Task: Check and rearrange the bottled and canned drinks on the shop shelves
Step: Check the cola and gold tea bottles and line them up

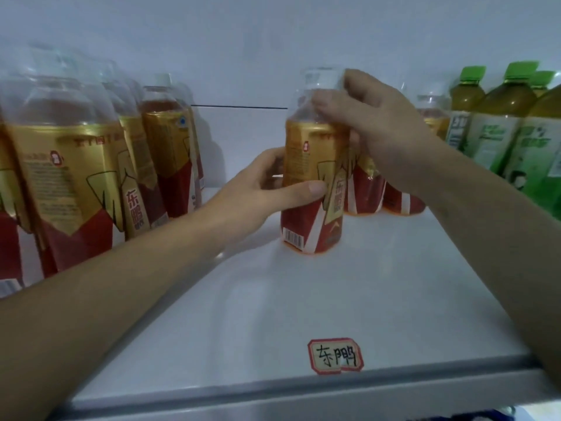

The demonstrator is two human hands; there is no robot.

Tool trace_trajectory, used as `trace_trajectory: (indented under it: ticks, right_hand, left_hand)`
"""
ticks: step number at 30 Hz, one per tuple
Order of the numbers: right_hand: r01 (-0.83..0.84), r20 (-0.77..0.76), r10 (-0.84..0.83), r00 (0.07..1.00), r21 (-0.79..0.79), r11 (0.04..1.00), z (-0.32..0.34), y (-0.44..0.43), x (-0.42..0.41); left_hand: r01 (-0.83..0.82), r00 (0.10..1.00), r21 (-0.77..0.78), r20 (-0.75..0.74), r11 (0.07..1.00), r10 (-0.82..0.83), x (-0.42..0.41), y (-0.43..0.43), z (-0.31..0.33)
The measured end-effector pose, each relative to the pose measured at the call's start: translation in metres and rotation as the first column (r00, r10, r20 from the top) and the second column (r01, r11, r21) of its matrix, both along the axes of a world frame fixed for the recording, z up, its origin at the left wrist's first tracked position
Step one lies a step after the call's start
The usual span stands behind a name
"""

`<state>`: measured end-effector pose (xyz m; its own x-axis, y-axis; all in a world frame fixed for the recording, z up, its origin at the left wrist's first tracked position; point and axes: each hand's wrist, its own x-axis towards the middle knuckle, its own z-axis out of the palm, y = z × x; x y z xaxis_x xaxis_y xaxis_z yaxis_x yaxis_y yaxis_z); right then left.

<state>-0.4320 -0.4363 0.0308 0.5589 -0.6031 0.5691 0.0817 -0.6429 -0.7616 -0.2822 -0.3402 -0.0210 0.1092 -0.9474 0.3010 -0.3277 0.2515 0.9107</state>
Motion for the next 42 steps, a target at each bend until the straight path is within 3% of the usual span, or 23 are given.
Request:
trace_trajectory:
  ticks: [5,11,17,23,29,33,35,40,42]
  right_hand:
    - [0.152,-0.031,-0.158,0.987,-0.137,0.979,-0.002,0.003,0.003]
    - [0.013,-0.063,-0.013,0.998,0.0,1.0,0.002,0.0,0.001]
    - [0.118,-0.051,-0.128,0.99,-0.171,0.978,0.0,0.007,0.001]
    - [-0.003,-0.054,0.002,0.999,-0.033,0.999,-0.001,0.006,0.001]
    - [0.141,-0.059,-0.153,0.987,-0.165,0.976,-0.004,0.014,0.005]
    - [0.061,-0.135,-0.067,0.989,-0.047,0.997,-0.002,0.009,-0.001]
    - [0.031,-0.089,-0.032,0.996,-0.013,0.999,-0.002,0.008,-0.002]
    - [0.184,-0.087,-0.208,0.974,-0.222,0.958,-0.005,0.012,0.003]
    - [0.147,-0.075,-0.16,0.984,-0.158,0.976,-0.005,0.013,0.003]
  left_hand:
    - [-0.059,0.998,-0.014,0.008,0.998,0.06,-0.008,-0.005,-0.003]
    - [0.059,0.997,0.038,-0.045,0.998,-0.057,0.004,-0.002,-0.001]
    - [-0.017,0.999,0.019,-0.05,1.0,0.018,-0.008,-0.005,-0.006]
    - [0.034,0.997,0.029,-0.063,0.999,-0.032,0.003,0.0,-0.004]
    - [-0.103,0.995,-0.008,0.011,0.995,0.103,0.004,0.001,-0.003]
    - [-0.029,0.997,-0.005,-0.071,1.0,0.029,0.007,0.001,-0.002]
    - [0.01,0.996,0.001,-0.087,1.0,-0.01,0.008,0.002,-0.002]
    - [-0.006,1.0,0.037,0.011,0.999,0.005,-0.003,0.002,-0.005]
    - [-0.023,0.999,0.024,-0.038,0.999,0.023,-0.002,-0.001,-0.007]
